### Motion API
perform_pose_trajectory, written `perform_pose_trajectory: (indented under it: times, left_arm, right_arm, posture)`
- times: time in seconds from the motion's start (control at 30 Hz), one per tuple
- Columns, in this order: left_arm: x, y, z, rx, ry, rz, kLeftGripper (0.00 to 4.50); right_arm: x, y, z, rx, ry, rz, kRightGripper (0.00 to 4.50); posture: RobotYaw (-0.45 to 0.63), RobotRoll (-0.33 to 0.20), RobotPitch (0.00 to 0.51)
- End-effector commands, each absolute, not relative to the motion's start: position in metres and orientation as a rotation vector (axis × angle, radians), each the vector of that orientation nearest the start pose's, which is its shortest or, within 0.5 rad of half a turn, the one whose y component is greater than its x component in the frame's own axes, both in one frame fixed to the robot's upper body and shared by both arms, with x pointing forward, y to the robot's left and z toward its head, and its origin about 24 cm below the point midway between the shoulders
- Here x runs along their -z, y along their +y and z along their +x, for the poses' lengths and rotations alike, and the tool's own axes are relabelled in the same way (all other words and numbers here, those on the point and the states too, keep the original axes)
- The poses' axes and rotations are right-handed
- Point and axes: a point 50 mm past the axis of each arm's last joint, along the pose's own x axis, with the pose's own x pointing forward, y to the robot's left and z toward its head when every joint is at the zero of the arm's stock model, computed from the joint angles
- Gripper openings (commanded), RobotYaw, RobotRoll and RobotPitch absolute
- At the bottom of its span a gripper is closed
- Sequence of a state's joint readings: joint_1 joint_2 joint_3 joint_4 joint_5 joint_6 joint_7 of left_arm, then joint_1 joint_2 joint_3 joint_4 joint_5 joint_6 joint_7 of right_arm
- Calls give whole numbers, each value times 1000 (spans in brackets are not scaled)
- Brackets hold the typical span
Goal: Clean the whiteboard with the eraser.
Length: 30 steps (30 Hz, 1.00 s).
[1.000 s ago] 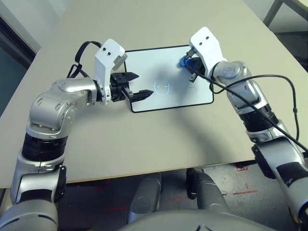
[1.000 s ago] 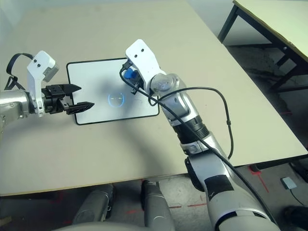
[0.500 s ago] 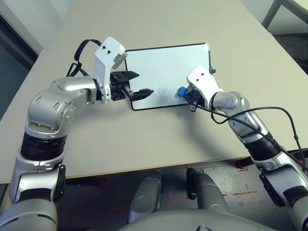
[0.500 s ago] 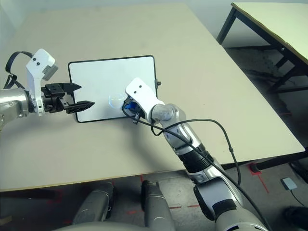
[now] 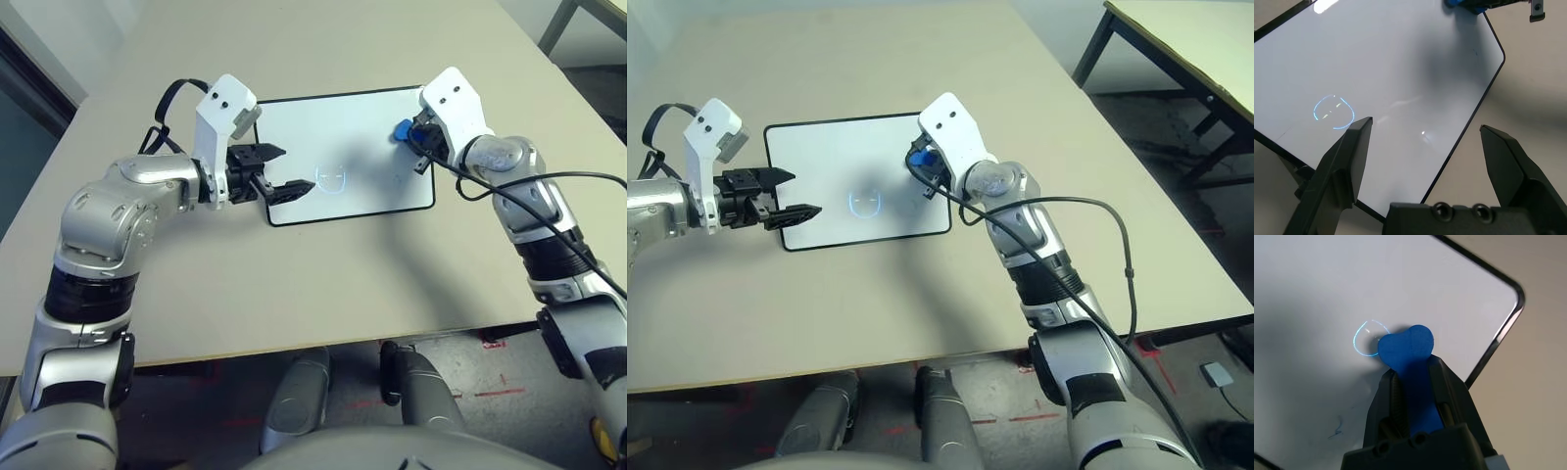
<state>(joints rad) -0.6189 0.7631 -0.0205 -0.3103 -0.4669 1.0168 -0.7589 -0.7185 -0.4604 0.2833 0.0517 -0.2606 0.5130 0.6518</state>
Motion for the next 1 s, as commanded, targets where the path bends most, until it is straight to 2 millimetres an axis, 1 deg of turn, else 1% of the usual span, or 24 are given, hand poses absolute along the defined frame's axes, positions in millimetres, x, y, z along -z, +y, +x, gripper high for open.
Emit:
perform_pose_trajectory:
  times: [0.03,0.1,0.3,0.47,0.57,0.67,0.77,0.83,0.87,0.93,1.0]
  left_arm:
    - [-212,179,288,846,299,340,4500]
    - [-212,179,288,847,299,342,4500]
    - [-212,178,289,852,301,343,4500]
    - [-212,178,290,851,300,341,4500]
    - [-211,178,290,850,301,341,4500]
    - [-211,179,290,845,300,339,4500]
    - [-211,179,290,843,299,339,4500]
    - [-211,179,290,842,297,338,4500]
    - [-210,179,290,842,297,338,4500]
    - [-210,179,290,840,296,336,4500]
    - [-209,179,290,841,296,333,4500]
  right_arm:
    - [-138,-127,334,-684,246,-815,796]
    - [-131,-124,328,-706,264,-815,796]
    - [-122,-121,318,-735,297,-816,793]
    - [-120,-119,315,-750,305,-823,793]
    - [-127,-121,320,-735,287,-828,789]
    - [-147,-125,333,-683,232,-823,787]
    - [-174,-129,348,-621,161,-819,787]
    - [-184,-130,353,-603,140,-817,787]
    - [-186,-130,355,-599,135,-814,787]
    - [-183,-129,354,-605,139,-815,787]
    - [-167,-125,346,-646,170,-814,787]
  posture:
    - [137,0,151]
    - [137,0,152]
    - [134,0,151]
    - [133,0,149]
    - [134,0,148]
    - [137,0,145]
    - [137,0,142]
    - [137,0,142]
    - [137,0,141]
    - [137,0,141]
    - [138,0,139]
